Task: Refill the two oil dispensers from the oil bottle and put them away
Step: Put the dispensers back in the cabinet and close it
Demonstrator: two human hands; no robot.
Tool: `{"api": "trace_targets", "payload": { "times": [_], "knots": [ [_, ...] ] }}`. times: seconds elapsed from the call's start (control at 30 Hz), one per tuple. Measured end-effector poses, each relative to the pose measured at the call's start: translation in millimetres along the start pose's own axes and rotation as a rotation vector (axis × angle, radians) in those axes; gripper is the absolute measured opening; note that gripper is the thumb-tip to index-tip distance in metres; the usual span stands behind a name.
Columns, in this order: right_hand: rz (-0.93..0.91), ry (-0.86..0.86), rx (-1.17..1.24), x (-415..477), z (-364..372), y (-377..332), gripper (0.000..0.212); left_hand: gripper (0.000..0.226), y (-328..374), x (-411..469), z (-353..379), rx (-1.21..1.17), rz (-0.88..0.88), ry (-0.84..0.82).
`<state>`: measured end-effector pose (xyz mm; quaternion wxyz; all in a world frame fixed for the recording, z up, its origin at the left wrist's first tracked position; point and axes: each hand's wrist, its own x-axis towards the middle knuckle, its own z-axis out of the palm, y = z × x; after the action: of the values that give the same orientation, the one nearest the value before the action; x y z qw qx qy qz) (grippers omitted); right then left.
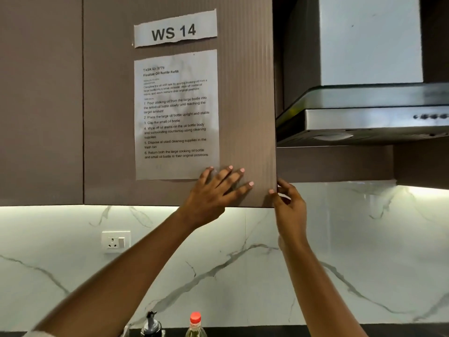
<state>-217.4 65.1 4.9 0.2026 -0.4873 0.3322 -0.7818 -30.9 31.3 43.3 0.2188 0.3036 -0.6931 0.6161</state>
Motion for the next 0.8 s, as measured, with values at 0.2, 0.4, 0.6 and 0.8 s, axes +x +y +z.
{"api": "trace_targets", "payload": {
  "times": [0.2, 0.4, 0.6, 0.8],
  "knots": [
    [-0.158, -0.026, 0.152, -55, -16, -35, 0.036, 0.089, -15, -26, -43, 0.029, 0.061, 0.209],
    [-0.292, -0.108, 0.280, -117, -8, -76, 0.043, 0.069, -43, -53, -100, -0.037, 0.108, 0.295],
    [-0.401, -0.179, 0.286, -197, 25, -127, 0.055, 0.058, -82, -64, -203, -0.265, 0.081, 0.325],
    [-0.689, -0.341, 0.165, -267, 101, -180, 0.076, 0.062, -152, -86, -302, -0.325, 0.098, 0.405]
  ]
}}
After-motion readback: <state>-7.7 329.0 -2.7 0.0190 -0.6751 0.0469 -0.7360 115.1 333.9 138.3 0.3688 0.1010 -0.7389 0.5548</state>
